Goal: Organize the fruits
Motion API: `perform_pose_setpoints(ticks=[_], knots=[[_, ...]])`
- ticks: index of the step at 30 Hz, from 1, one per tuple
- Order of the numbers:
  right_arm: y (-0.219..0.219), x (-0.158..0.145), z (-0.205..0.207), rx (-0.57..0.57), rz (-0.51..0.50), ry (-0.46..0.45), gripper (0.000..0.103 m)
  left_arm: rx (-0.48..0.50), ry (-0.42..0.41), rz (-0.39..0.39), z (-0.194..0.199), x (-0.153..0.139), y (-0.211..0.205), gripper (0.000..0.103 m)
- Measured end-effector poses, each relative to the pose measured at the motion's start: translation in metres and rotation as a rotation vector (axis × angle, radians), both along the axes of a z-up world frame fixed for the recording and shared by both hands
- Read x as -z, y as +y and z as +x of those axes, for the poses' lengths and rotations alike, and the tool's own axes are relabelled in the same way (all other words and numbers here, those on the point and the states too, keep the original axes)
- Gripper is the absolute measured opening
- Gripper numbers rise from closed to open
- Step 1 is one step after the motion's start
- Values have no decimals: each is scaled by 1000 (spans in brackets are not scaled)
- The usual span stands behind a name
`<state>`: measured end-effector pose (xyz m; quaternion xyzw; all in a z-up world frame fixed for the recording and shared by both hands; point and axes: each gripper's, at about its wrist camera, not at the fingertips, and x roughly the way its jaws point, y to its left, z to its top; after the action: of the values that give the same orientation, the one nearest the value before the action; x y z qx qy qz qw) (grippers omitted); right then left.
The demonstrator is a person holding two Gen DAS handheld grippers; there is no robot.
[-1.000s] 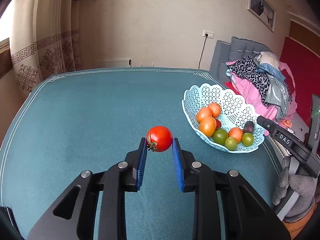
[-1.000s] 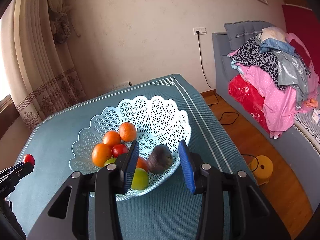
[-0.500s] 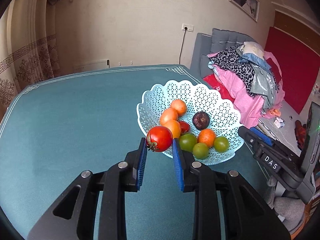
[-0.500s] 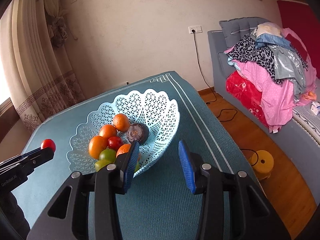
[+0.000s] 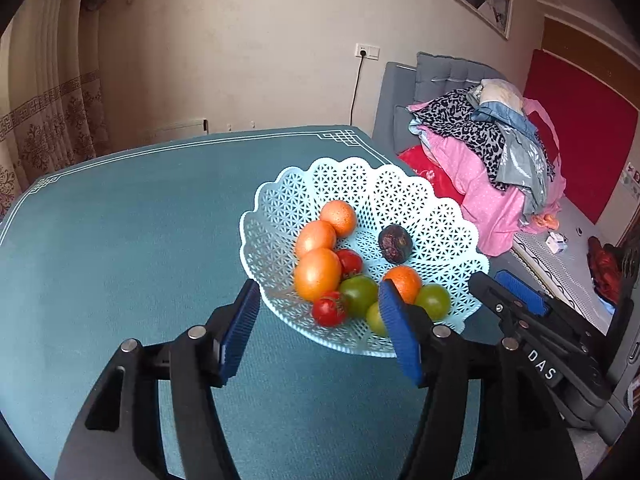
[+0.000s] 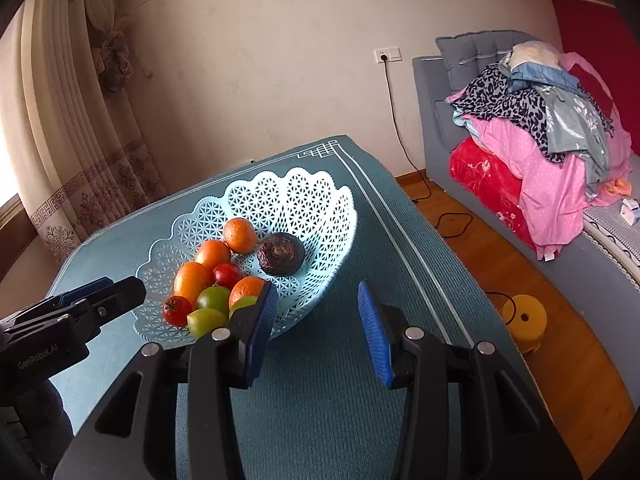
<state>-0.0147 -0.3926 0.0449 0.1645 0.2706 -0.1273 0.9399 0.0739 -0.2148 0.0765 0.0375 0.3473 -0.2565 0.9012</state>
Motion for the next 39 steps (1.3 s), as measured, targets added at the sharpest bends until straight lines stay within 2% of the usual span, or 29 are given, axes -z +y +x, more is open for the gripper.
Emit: perform_pose_setpoints(ticks=[2,4,9,12,13,14,16,31,35,37,39], knots=[[1,0,0,-2,-1,3,47,-25,2,-2,1,1,8,72],[2,0,-1,-4,-2,4,47,-54,-2,0,1,3,17,74],[8,0,-4,-8,-4,10,49,-124,-19,33,0,7,36,88],[14,-2,-7,-6,-10,12,60,-154,-45,55,-7,8,47,96],[17,-3,-8,-8,-13,13,60,-159,-54,58,-10,7,51,98],[19,-4,-10,-10,-17,15,61,-164,-61,64,-12,8,54,98],[24,-5,-11,-10,-26,17,73,-170,-67,79,-16,8,58,100],[57,-20,-30,10,-129,31,86,-160,-114,79,-36,5,71,100],[63,-22,-32,12,-173,46,89,-154,-130,102,-39,6,69,100],[66,-25,-34,25,-201,46,96,-156,-126,97,-38,5,69,100],[67,-26,-35,38,-225,43,98,-158,-128,89,-38,4,71,100]])
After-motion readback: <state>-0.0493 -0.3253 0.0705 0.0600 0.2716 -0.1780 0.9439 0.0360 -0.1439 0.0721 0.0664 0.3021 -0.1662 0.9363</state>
